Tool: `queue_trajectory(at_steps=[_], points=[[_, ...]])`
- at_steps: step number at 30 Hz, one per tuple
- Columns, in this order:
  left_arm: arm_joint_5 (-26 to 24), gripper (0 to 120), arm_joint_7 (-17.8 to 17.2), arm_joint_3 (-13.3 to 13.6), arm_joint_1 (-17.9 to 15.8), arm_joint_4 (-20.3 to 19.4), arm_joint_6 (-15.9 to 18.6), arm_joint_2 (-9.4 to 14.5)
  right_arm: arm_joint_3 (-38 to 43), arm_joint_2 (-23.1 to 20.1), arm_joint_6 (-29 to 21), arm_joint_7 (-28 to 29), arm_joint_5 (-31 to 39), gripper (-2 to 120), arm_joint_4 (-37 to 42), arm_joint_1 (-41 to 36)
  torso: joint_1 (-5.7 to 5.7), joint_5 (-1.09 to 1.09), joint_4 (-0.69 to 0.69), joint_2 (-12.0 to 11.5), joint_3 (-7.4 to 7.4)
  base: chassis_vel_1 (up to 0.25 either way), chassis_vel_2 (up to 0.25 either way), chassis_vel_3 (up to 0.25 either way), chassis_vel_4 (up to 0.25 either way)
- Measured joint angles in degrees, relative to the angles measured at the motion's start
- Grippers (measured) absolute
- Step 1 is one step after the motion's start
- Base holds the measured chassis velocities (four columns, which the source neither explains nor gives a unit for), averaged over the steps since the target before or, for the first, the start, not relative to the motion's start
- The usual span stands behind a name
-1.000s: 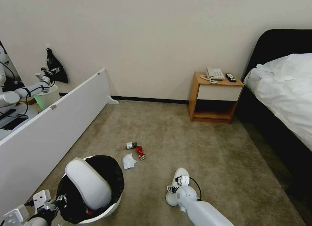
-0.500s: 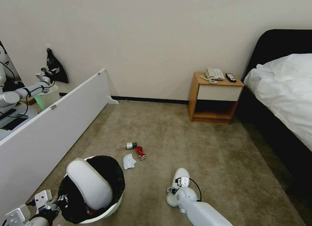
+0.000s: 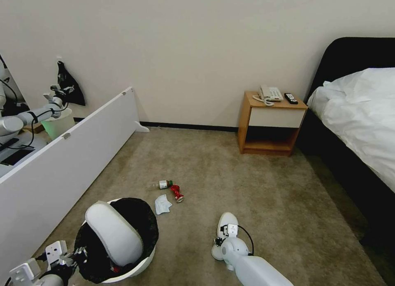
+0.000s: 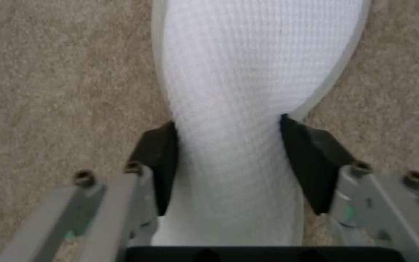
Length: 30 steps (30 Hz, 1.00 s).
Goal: Pick up the trash bin and place the garbage on the floor into it.
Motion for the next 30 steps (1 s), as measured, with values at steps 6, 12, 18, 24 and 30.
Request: queue_trajectory(at_steps=[6, 12, 18, 24, 30], points=[[0.3, 2, 0.0, 0.3, -0.3, 0.2, 0.0, -0.1, -0.5, -1.0, 0.0, 0.4, 0.1, 26, 2.2, -0.8, 0.0, 0.03, 0.02, 0.0, 0.01, 0.0, 0.0, 0.0, 0.0], [0.3, 2, -0.1, 0.4, -0.5, 0.4, 0.0, -0.1, -0.9, -2.4, -0.4, 1.4, 0.6, 10, 5.4, -2.1, 0.0, 0.04, 0.01, 0.0, 0.01, 0.0, 0.0, 0.0, 0.0], [0.4, 2, -0.2, 0.5, -0.6, 0.4, 0.0, -0.1, -1.3, -3.7, -0.6, 2.1, 0.9, 6, 8.1, -2.9, 0.0, 0.03, 0.01, 0.0, 0.01, 0.0, 0.0, 0.0, 0.0], [0.5, 2, -0.3, 0.7, -0.4, 0.0, 0.0, 0.0, -1.1, -7.7, -0.5, 3.3, 1.5, 6, 17.7, -4.9, 0.0, 0.02, 0.0, 0.0, 0.01, 0.0, 0.0, 0.0, 0.0], [0.5, 2, -0.4, 0.9, -0.4, -0.6, 0.0, -0.1, 0.4, -14.2, 0.8, 3.5, 0.4, 6, 28.8, -6.9, 0.0, 0.01, -0.01, 0.0, 0.01, 0.0, 0.0, 0.0, 0.0]])
